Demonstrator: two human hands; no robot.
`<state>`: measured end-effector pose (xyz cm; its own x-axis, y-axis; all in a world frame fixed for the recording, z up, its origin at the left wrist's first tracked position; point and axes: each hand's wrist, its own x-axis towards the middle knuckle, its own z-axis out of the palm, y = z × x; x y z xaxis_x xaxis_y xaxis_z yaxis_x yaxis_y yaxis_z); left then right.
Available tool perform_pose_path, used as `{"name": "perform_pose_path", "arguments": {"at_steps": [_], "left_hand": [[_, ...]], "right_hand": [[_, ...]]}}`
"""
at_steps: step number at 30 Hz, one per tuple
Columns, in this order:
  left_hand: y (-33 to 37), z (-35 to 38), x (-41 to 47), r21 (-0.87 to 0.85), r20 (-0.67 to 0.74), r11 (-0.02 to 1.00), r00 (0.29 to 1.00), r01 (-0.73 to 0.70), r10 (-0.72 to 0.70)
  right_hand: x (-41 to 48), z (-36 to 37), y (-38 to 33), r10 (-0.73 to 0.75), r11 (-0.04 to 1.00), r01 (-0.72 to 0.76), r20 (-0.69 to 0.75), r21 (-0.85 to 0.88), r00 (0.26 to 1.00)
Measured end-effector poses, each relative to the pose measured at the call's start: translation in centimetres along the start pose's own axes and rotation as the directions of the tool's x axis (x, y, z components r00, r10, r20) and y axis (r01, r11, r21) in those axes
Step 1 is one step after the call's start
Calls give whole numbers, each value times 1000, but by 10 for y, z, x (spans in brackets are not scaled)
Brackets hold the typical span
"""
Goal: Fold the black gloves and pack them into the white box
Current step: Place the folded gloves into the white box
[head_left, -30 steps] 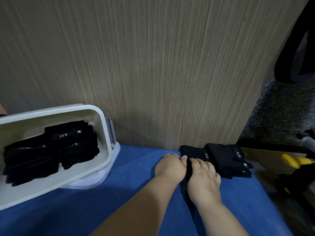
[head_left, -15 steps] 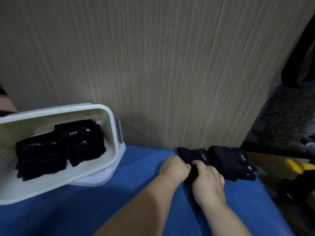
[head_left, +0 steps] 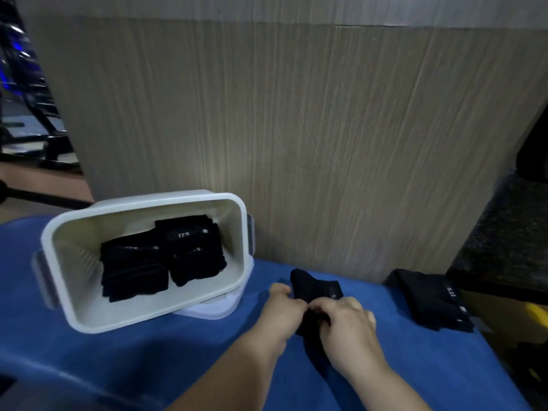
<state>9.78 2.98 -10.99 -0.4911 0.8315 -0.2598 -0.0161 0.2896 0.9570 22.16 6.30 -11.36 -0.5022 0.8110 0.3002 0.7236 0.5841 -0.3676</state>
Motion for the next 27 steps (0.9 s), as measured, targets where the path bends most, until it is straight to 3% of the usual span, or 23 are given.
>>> {"name": "perform_pose_path", "arguments": {"at_steps": [3,6,9,11,14,16,18,20,23,27], "left_hand": [[2,-36,-9,-51,-10,999,1000,3,-3],[9,-76,-21,-19,-23,999,999,-43,42],[14,-118,-33,-25,5,996,996,-88,88],[14,-141,-38,-95,-8,989,994,-110,109],[14,-169,-42,-195,-2,973,992,-122,124],[12,-182,-43,-218,26,967,990,-130,139],[12,-195,-46,-234,33,962,988,-141,152],[13,-205,-47,-283,-6,946,987,-157,162],[14,-217,-42,-377,-130,913,984,-159,118],[12,-229,-33,-653,-193,736,979,-178,65]], "right_hand": [[2,3,-23,-95,995,96,-28,39,995],[7,8,-44,-131,980,154,-171,128,977],[18,12,-65,-71,918,143,-199,371,977],[27,13,-82,-20,818,27,-18,575,1000],[40,20,-108,-57,519,-164,226,839,973],[46,24,-125,-111,346,-247,300,905,947],[50,23,-145,-182,237,-335,380,912,907],[51,23,-163,-225,235,-381,431,894,874],[59,30,-184,-171,250,-365,412,897,895],[77,36,-214,-70,222,-277,299,935,952]]}}
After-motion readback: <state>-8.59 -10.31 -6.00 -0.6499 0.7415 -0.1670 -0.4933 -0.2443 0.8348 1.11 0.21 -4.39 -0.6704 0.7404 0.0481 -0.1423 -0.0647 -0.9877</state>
